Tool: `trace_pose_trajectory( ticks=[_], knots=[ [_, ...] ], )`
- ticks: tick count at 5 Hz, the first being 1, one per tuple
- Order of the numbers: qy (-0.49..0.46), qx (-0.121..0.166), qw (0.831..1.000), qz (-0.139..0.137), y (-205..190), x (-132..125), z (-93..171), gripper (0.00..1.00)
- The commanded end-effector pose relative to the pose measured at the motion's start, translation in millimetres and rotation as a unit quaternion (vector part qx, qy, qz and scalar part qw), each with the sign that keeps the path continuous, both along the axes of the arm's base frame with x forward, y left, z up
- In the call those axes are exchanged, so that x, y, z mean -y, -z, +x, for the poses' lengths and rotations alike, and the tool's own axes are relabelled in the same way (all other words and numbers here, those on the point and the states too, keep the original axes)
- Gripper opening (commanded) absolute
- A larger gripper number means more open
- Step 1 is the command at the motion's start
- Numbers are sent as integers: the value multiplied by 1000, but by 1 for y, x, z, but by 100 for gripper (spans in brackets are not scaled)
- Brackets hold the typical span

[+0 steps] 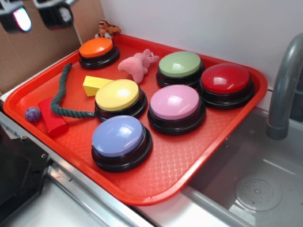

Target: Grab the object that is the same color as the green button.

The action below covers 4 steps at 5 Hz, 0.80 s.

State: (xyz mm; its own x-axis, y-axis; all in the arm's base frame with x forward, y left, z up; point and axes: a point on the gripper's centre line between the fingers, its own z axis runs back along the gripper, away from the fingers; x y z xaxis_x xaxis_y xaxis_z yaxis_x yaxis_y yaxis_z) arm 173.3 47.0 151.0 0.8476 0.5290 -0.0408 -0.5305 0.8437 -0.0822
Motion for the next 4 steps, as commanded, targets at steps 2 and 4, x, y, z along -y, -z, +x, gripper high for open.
trace_pose_trajectory(
  ticks=[2,4],
  knots=[
    [-185,25,982,24,80,-74,6,100],
    [-243,23,969,42,119,-92,9,100]
  ],
)
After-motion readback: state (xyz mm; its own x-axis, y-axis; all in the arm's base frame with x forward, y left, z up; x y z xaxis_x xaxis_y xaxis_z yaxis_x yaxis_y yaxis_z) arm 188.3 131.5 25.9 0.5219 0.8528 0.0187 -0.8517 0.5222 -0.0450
